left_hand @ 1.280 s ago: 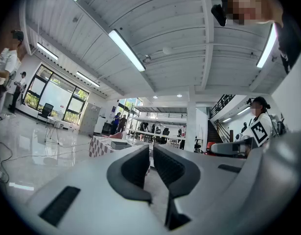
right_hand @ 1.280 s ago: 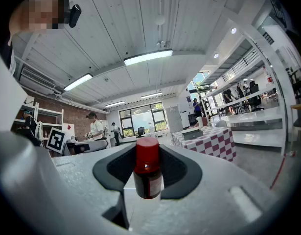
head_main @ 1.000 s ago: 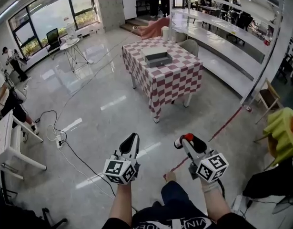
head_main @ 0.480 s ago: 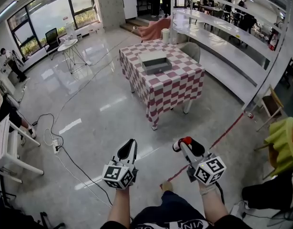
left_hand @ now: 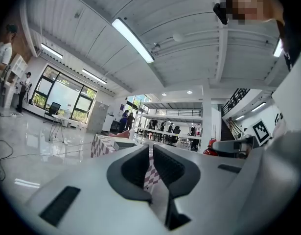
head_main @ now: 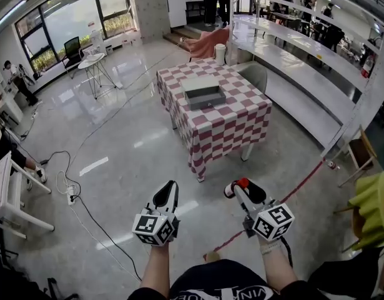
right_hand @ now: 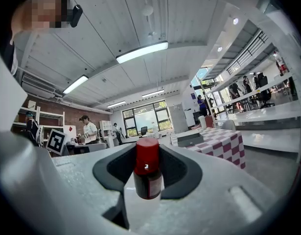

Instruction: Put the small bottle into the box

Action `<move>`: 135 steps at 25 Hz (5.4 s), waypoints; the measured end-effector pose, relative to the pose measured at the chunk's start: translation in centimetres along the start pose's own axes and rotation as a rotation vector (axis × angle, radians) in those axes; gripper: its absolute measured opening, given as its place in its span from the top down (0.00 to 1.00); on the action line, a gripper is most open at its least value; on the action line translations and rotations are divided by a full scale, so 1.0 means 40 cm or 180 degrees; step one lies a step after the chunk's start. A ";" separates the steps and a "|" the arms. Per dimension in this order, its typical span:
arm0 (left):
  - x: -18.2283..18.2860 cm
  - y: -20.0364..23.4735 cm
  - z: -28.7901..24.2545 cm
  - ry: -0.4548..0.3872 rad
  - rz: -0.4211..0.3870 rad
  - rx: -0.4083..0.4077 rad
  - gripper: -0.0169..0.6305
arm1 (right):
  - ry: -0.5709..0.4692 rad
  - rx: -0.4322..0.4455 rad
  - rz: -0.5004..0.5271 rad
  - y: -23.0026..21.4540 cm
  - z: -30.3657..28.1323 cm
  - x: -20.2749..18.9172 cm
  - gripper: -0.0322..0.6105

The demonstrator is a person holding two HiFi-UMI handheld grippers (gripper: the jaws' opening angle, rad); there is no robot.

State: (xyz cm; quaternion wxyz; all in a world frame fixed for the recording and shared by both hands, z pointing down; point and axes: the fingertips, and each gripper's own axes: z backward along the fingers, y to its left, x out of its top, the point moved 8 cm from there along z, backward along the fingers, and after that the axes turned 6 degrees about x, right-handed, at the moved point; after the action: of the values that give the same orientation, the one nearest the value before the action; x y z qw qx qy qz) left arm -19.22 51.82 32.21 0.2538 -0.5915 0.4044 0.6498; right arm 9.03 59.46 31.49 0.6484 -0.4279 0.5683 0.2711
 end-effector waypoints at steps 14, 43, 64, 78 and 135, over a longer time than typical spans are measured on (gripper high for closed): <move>0.000 -0.024 -0.120 -0.0014 0.0008 0.0131 0.93 | -0.0050 0.0075 -0.0110 -0.153 -0.025 0.039 0.73; -0.062 0.099 -0.401 0.0253 0.0244 0.0132 0.93 | 0.0190 -0.0068 -0.0324 -0.374 -0.229 0.009 0.73; -0.013 0.271 -0.668 0.0257 0.0263 -0.0059 0.93 | 0.0139 -0.0169 -0.0410 -0.499 -0.491 0.063 0.73; -0.038 0.367 -0.741 0.0352 0.0237 0.0112 0.93 | 0.0215 0.0054 -0.0413 -0.590 -0.655 0.061 0.73; -0.150 0.582 -1.329 0.0677 0.0445 0.0058 0.93 | 0.0548 0.0470 -0.0600 -0.959 -1.285 0.072 0.73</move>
State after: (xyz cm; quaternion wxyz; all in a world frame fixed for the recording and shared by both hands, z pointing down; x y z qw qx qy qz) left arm -7.05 -3.86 44.72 0.1690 -0.6251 0.4752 0.5958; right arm 15.81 -3.98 38.78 0.6495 -0.4522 0.5975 0.1288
